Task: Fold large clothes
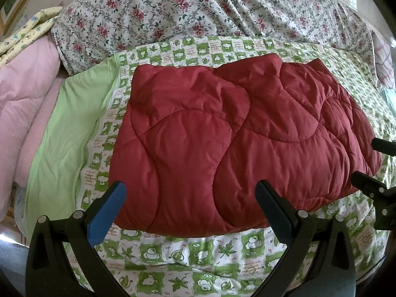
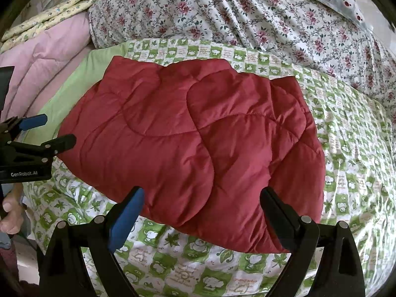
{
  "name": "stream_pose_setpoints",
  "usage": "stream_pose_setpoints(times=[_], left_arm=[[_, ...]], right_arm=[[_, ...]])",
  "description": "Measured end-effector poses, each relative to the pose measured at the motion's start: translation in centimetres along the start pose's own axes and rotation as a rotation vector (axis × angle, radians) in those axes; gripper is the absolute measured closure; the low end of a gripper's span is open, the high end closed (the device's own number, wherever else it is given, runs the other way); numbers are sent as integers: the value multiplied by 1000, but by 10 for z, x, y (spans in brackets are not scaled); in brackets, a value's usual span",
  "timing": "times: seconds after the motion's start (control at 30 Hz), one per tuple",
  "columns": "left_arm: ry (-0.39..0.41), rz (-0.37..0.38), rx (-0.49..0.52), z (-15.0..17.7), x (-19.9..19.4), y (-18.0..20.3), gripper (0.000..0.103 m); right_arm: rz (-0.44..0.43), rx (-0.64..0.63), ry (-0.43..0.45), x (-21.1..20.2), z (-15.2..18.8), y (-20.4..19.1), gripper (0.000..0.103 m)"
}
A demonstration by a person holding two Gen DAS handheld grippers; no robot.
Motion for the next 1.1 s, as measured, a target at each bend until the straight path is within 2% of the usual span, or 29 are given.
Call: stream_pose_setpoints(times=[1.1], left_arm=[[0, -8, 3, 0, 2, 1, 0]], right_arm=[[-6, -7, -1, 2, -1, 0, 7]])
Point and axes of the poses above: each gripper's, at about its wrist camera, not at the fingertips, and x roughly the way its jaws point, y to its right, z to its underside, the point moved 1 cm from there along x, roughly the way its jaws point, and after that the axes turned 8 degrees about y, right-handed, at the moved point
